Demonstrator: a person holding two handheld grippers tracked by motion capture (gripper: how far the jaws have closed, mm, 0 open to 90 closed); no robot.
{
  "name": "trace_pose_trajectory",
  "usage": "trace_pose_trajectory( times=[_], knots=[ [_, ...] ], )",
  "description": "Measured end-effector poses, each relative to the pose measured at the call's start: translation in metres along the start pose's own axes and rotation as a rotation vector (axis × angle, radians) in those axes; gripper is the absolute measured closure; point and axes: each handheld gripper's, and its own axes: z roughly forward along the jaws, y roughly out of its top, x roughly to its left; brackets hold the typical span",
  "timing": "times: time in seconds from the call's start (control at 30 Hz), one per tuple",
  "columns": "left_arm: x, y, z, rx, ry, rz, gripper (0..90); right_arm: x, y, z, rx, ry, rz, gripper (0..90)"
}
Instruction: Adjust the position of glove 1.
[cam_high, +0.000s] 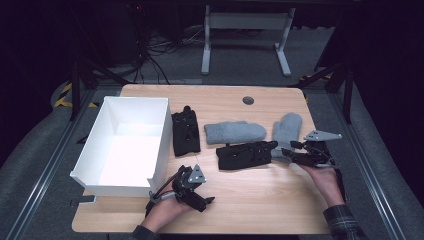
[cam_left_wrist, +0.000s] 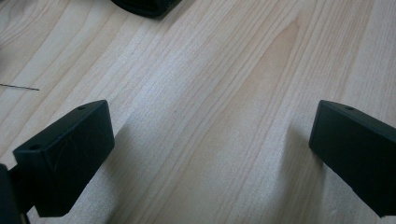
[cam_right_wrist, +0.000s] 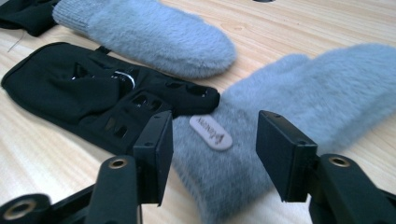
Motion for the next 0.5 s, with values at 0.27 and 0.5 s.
trace_pose_trajectory(
  times=[0.27, 0.5],
  knots=[
    [0.0, 0.0, 0.0, 0.0, 0.0, 0.0, 0.4, -0.003, 0.002, 0.02, 0.035, -0.007, 0.008, 50.9],
    [0.0, 0.0, 0.0, -0.001, 0.0, -0.003, 0.4, -0.004, -0.006, 0.031, 0.087, -0.017, -0.017, 55.9]
  ],
)
